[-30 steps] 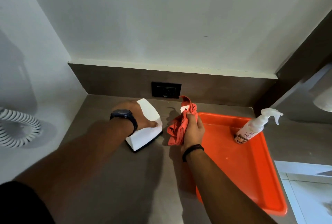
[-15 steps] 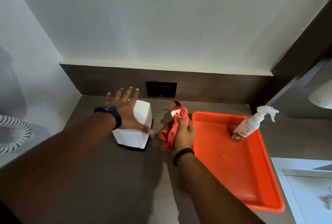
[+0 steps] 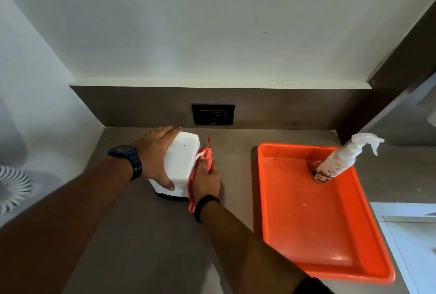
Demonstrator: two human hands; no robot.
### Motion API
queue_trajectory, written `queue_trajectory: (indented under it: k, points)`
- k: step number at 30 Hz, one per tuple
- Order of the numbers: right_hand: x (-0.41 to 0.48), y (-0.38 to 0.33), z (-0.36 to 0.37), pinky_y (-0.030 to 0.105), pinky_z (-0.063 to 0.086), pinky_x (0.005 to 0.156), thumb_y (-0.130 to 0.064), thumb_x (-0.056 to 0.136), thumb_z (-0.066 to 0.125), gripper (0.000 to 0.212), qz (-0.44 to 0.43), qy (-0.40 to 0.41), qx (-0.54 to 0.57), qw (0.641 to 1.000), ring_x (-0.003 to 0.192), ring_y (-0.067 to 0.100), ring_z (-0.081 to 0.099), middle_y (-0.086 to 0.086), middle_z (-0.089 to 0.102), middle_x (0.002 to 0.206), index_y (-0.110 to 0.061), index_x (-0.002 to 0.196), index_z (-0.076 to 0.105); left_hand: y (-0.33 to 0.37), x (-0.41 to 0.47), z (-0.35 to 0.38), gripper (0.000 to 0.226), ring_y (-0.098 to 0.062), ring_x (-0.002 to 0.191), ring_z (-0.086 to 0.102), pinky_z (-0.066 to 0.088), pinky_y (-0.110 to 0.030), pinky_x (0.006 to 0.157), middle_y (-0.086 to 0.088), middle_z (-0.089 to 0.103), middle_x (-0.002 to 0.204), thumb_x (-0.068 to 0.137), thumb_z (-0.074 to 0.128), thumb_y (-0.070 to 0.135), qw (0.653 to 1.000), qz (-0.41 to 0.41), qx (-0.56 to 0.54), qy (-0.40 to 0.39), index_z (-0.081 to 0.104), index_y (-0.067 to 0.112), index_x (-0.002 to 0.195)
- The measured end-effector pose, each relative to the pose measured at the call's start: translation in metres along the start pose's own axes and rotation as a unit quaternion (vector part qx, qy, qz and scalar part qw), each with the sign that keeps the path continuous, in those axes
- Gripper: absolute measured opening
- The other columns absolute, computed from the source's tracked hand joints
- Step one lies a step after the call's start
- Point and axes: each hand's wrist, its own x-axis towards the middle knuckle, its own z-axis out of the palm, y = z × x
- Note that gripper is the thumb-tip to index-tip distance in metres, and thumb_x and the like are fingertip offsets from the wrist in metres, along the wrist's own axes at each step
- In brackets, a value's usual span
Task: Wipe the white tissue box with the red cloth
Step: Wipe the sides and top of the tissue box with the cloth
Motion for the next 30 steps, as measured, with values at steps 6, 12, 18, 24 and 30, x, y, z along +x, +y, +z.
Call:
queue_trajectory:
  k: [6,12,18,24,30]
  points:
    - [-0.007,-0.003,-0.002,0.046,0.050,0.098,-0.069,0.079,0.044,0.054,-0.061,-0.023,0.000,0.998,0.108,0.015,0.061,-0.008,0.068,0.115,-0.039,0.121,0.060,-0.002,0.001,0.001,0.149,-0.025,0.141,0.024,0.028,-0.042,0.114,-0.005,0.025,0.154,0.022,0.077,0.070,1.000,-0.008,-0.013,0.010,0.010,0.020,0.146]
    - [0.005,-0.008,0.005,0.049,0.052,0.094,-0.067,0.075,0.039,0.046,0.043,0.013,-0.008,0.999,0.097,0.025,0.066,-0.004,0.071,0.103,-0.040,0.102,0.064,-0.001,-0.001,-0.001,0.148,-0.023,0.142,0.019,0.025,-0.041,0.116,-0.003,0.019,0.156,0.027,0.082,0.067,1.000,-0.005,-0.027,-0.001,0.005,0.023,0.146]
    - [-0.022,-0.034,-0.002,0.043,0.042,0.101,-0.057,0.081,0.046,0.052,-0.301,0.025,-0.159,0.940,0.117,0.024,0.050,0.004,0.059,0.125,-0.029,0.122,0.061,-0.002,-0.001,-0.004,0.143,-0.024,0.135,0.032,0.029,-0.045,0.113,-0.002,0.033,0.149,0.020,0.073,0.078,0.998,0.031,-0.056,0.011,0.020,0.027,0.142]
    - [-0.016,-0.061,-0.013,0.047,0.043,0.093,-0.046,0.086,0.047,0.041,-0.414,-0.068,-0.486,0.767,0.113,0.040,0.044,0.013,0.050,0.134,-0.029,0.122,0.055,-0.007,-0.003,0.003,0.138,-0.022,0.131,0.038,0.034,-0.046,0.110,0.000,0.039,0.143,0.015,0.071,0.084,0.989,0.057,-0.127,0.054,0.031,0.032,0.136]
    - [-0.021,-0.076,-0.019,0.049,0.040,0.094,-0.031,0.090,0.059,0.036,-0.431,-0.075,-0.489,0.755,0.113,0.042,0.044,0.019,0.054,0.130,-0.019,0.123,0.060,-0.006,-0.002,0.003,0.123,-0.018,0.127,0.040,0.029,-0.039,0.113,0.005,0.044,0.138,0.018,0.072,0.083,0.987,0.073,-0.130,0.059,0.045,0.033,0.127]
